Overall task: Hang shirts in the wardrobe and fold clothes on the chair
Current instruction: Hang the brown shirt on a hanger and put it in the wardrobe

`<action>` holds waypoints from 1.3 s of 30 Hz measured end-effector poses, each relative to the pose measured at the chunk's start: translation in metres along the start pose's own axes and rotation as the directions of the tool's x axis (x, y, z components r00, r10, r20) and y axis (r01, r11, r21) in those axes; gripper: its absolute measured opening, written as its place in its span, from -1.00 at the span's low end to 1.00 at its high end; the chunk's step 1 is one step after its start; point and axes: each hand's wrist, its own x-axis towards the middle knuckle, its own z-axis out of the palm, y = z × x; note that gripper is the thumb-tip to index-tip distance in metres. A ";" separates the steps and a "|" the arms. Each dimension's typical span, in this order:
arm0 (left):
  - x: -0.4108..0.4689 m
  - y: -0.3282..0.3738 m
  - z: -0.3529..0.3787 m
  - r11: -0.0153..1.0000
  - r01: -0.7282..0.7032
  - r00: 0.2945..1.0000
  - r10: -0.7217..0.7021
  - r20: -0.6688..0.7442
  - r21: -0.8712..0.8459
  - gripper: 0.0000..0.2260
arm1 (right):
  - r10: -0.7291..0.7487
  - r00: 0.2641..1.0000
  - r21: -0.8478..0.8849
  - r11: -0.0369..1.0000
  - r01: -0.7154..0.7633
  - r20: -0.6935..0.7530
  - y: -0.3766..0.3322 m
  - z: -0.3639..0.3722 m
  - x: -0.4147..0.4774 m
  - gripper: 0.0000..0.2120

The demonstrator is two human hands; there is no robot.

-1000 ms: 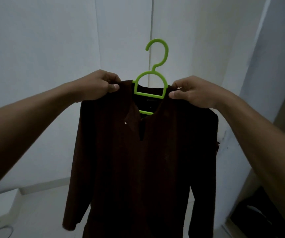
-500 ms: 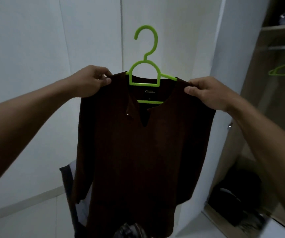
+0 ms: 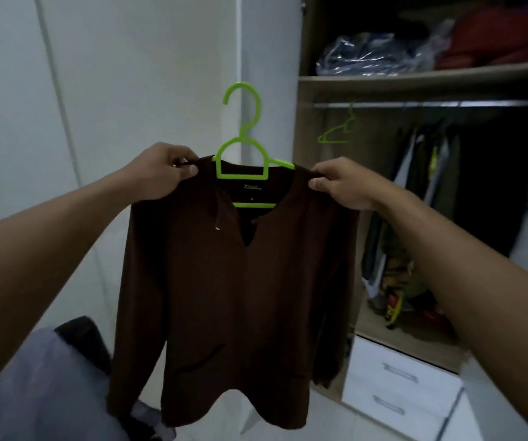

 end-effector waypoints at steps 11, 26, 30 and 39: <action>0.088 0.083 0.114 0.972 -0.134 0.986 0.151 0.076 -0.194 -0.91 | 0.213 0.973 -0.129 0.966 -0.224 -0.093 0.097 -0.071 -0.046 -0.83; 0.214 0.180 0.243 0.949 -0.168 0.972 0.204 0.116 -0.266 -0.91 | 0.307 0.948 -0.019 0.951 -0.309 -0.081 0.250 -0.141 -0.039 -0.78; 0.249 0.194 0.267 0.949 -0.154 0.973 0.193 0.123 -0.273 -0.91 | 0.325 0.944 -0.050 0.943 -0.328 -0.065 0.282 -0.148 -0.024 -0.75; 0.336 0.193 0.301 0.929 -0.086 0.981 0.142 0.131 -0.360 -0.82 | 0.370 0.929 0.050 0.928 -0.369 -0.010 0.339 -0.155 0.027 -0.73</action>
